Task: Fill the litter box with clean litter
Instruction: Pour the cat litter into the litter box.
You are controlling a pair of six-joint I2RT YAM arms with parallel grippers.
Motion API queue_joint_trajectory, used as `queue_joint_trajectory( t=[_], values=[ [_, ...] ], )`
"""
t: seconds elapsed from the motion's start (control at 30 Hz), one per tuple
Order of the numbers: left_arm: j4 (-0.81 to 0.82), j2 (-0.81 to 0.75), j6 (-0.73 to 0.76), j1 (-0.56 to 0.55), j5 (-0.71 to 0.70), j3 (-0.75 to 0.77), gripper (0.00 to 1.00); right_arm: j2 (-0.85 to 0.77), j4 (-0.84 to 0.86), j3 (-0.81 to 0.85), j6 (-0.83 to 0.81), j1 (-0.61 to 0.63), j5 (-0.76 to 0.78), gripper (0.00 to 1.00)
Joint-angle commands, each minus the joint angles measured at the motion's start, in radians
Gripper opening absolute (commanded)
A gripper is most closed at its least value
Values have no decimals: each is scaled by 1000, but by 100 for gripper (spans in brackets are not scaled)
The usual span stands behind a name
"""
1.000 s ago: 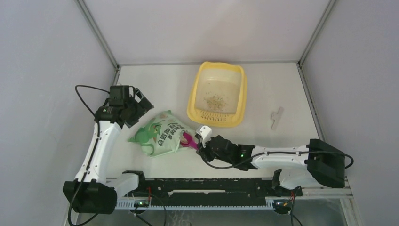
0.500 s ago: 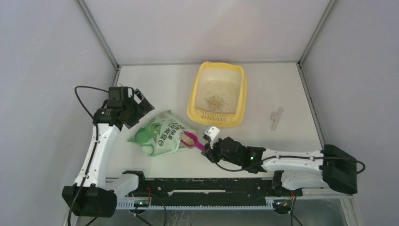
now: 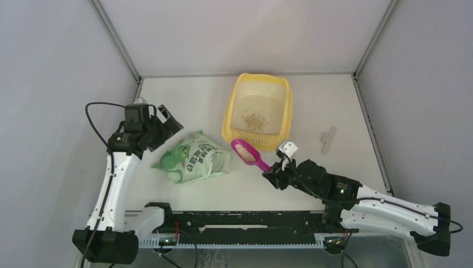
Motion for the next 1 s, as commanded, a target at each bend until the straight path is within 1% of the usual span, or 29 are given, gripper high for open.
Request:
queue_joint_trajectory(
  t=[0.0,0.03,0.13,0.23,0.3,0.37,0.47,0.53,0.63,0.7,0.8,0.97],
  values=[
    [61,-13,21,4,35,47,100,20,-115,135,32,-99,33,0],
    [67,-14,21,3,41,42,100,38,-130,164,27,-137,21,0],
    [76,-9,23,4,57,37,100,147,-220,320,14,-320,-79,0],
    [78,-2,34,4,73,37,100,331,-333,499,-15,-461,-181,0],
    [78,0,45,4,79,37,100,452,-412,613,-38,-516,-200,0],
    [77,1,51,4,87,34,100,579,-504,734,-52,-581,-277,0],
    [81,8,57,5,96,26,100,744,-606,880,-59,-646,-329,0],
    [81,12,57,3,107,23,100,867,-685,1007,-61,-664,-303,0],
    [81,5,60,3,111,18,100,979,-754,1120,-68,-664,-261,0],
    [81,-4,62,4,110,14,100,1048,-812,1202,-75,-650,-184,0],
    [81,-14,65,5,110,9,100,1094,-838,1267,-84,-620,-101,0],
    [75,-20,77,4,122,0,100,1054,-812,1254,-83,-587,-129,0]
  ],
)
